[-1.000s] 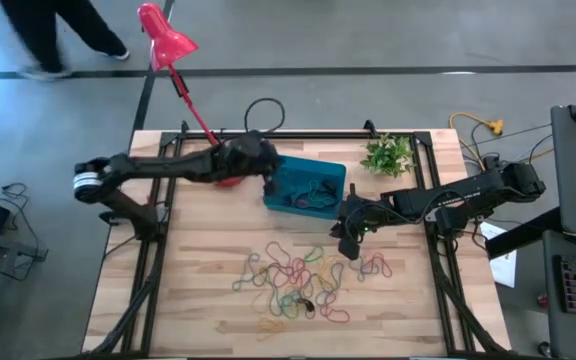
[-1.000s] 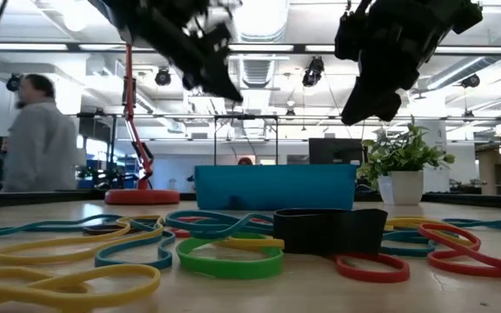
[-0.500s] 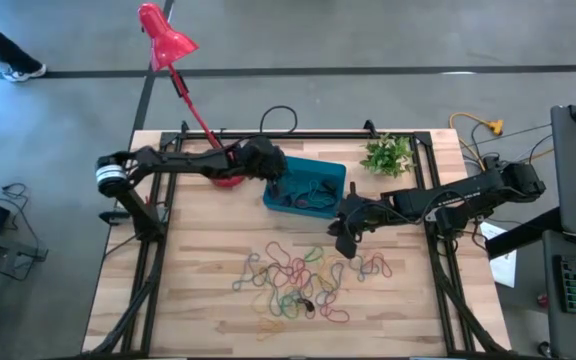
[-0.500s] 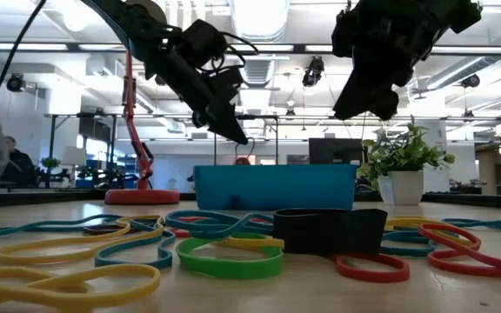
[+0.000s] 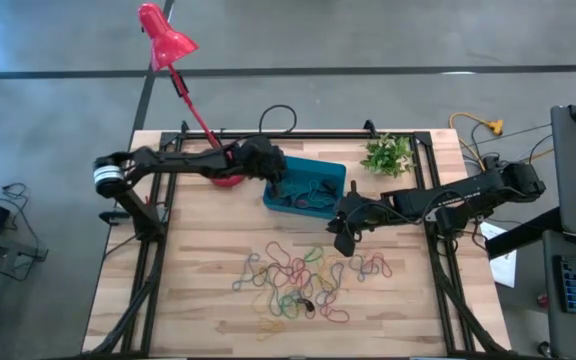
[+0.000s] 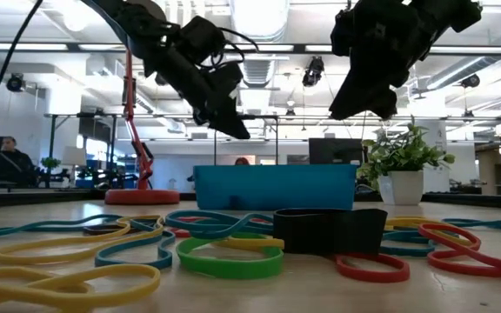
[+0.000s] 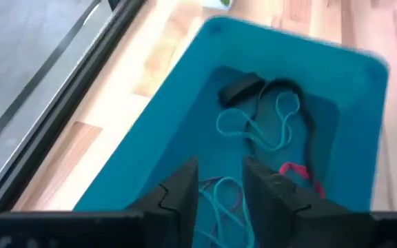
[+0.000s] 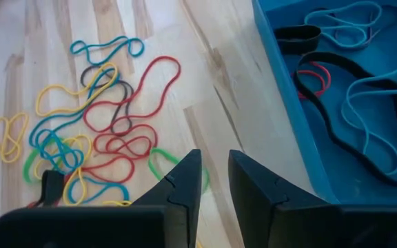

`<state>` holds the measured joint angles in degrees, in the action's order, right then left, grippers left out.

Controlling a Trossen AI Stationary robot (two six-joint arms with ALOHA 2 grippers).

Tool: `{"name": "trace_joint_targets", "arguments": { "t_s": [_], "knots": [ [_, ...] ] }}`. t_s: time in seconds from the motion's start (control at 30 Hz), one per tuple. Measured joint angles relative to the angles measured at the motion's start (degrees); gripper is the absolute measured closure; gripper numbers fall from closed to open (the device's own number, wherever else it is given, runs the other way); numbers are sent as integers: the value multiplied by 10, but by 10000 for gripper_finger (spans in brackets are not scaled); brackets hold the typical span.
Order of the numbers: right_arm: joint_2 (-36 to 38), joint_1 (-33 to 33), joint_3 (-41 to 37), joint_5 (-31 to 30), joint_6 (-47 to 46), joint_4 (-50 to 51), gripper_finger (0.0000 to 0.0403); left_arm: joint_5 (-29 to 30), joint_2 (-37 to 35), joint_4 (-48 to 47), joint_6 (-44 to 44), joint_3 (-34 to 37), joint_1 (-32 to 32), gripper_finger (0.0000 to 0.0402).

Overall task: Pick and place rubber bands into bin
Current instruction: Put the blue rubber band into the blue bin

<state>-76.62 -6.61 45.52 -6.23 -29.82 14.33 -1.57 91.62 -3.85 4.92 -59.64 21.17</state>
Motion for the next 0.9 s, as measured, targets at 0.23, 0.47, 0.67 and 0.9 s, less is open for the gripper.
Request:
{"name": "trace_joint_targets", "arguments": {
  "t_s": [0.23, 0.47, 0.67, 0.9],
  "knots": [
    [0, 0, 0, 1, -1, -2, 343, -22, -26, -37, -20, -4, -1, 301],
    [0, -18, -1, 21, -3, -1, 340, -249, -65, -281, -15, -4, -18, 301],
    [0, -28, -9, 20, 7, 1, 334, -262, -118, -365, -14, 48, -93, 301],
    [0, -33, -12, 70, 3, 31, 327, -227, -159, -355, -72, 102, -178, 301]
  ]
}}
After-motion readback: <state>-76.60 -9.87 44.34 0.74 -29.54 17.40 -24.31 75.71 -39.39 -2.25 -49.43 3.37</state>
